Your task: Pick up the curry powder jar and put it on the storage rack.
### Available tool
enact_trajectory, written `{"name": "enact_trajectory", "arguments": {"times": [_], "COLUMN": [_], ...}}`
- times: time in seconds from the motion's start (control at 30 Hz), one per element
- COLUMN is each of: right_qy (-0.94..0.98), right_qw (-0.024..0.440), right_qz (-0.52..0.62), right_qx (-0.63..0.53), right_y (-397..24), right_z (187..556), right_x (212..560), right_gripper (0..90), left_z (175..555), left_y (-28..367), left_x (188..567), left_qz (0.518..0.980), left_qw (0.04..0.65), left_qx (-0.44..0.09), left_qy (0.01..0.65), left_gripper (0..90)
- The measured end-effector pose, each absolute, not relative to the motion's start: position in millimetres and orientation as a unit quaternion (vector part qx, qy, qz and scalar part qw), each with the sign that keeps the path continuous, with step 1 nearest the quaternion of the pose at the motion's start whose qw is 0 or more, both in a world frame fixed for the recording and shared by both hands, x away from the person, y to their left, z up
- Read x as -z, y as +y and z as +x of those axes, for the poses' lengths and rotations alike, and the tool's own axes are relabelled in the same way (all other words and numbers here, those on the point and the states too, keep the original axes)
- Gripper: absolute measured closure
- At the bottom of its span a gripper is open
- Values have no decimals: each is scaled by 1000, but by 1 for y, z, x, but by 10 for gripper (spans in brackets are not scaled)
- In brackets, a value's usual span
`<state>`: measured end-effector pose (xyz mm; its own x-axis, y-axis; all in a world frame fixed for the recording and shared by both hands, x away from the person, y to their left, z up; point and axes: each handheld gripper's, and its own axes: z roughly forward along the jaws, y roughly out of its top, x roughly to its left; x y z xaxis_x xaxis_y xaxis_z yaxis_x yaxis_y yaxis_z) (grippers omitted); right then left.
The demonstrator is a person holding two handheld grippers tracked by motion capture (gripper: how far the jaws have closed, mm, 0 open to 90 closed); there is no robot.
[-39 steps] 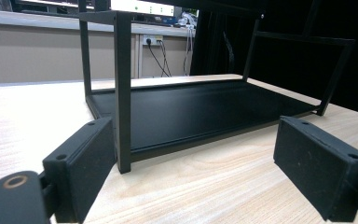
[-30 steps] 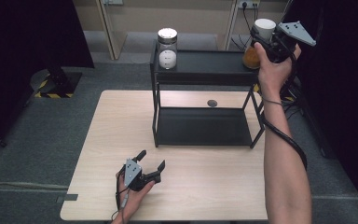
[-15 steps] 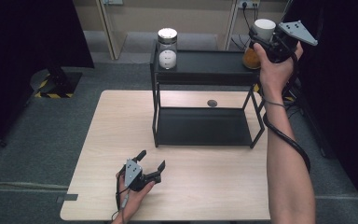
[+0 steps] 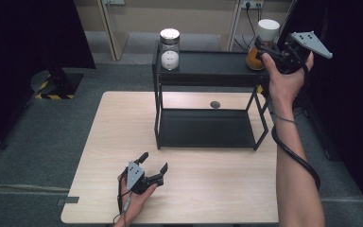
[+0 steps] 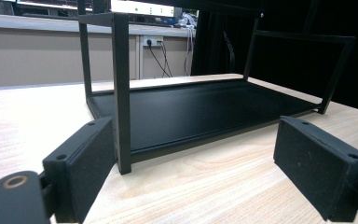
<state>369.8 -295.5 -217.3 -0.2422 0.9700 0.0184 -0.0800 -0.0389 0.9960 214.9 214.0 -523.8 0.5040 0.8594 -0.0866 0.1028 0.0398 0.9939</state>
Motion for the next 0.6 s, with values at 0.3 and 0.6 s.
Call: {"name": "enact_trajectory", "arguments": {"times": [0.3, 0.6], "right_qy": [545, 550], "right_qw": [430, 422], "right_qz": [418, 411], "right_qx": [-586, -592], "right_y": [-301, -302], "right_z": [349, 336], "right_x": [226, 237], "right_gripper": [12, 11], "left_z": [215, 214], "left_y": [214, 214], "left_x": [524, 524], "left_qz": [619, 619], "left_qw": [607, 607], "left_qx": [-312, -312], "left_qy": [388, 388], "left_gripper": [125, 125]}}
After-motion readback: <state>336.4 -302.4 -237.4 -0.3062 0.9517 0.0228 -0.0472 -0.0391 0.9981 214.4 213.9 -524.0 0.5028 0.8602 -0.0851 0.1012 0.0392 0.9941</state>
